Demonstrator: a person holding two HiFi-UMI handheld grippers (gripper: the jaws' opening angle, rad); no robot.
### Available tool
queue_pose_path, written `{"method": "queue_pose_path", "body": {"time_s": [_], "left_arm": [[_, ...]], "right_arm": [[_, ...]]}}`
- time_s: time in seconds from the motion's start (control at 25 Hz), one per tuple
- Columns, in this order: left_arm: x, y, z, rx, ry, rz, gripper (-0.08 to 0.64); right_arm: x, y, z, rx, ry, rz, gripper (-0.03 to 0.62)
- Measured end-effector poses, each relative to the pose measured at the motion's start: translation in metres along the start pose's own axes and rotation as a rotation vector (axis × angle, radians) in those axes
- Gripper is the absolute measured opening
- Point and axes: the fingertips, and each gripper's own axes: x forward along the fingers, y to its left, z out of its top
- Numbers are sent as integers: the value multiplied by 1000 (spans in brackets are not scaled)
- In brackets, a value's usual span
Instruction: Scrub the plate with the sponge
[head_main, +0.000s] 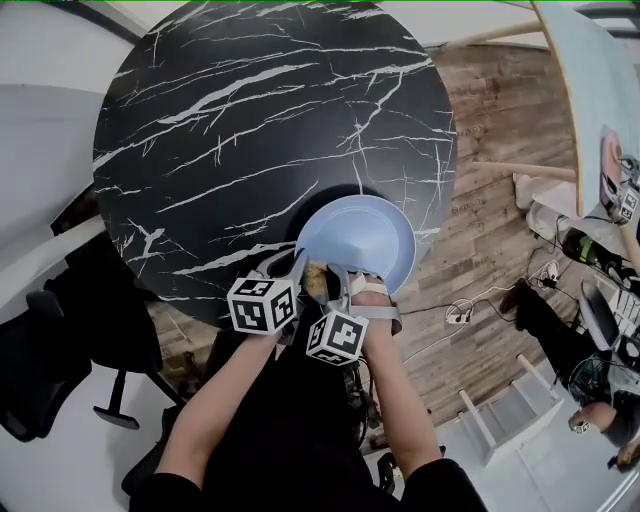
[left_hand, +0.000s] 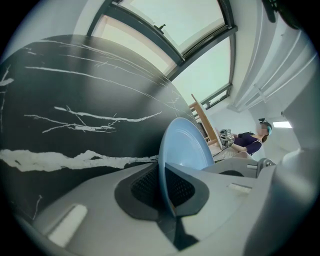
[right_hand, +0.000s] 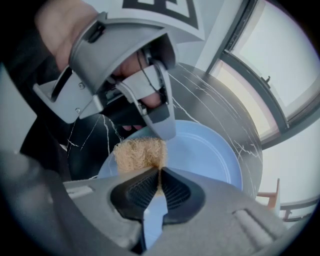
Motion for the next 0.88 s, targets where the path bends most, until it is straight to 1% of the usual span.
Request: {"method": "queue_pose_path", "body": {"time_s": [0.12, 0.24, 0.36, 0.48, 0.64, 0.76, 0.88], "left_arm": [[-2, -2, -2, 6, 12, -8, 18], [1, -1, 4, 10, 3, -10, 19], [2, -1, 3, 12, 2, -12, 18], [1, 0, 2, 28, 4, -5, 20], [2, 0, 1, 26, 5, -2, 20], [1, 0, 1, 4, 9, -6, 18], [1, 0, 1, -12, 6, -7, 17]], "right_arm": [[0, -9, 0, 14, -9, 13, 21], [4, -25, 2, 4, -22, 18, 25], [8, -40, -3, -3, -12, -3, 23], [12, -62, -4, 25, -16, -20, 23], [21, -85, -3, 32, -25, -57, 23], [25, -104, -8, 82, -16, -98, 23], [27, -130, -30, 158, 44, -167, 22]]}}
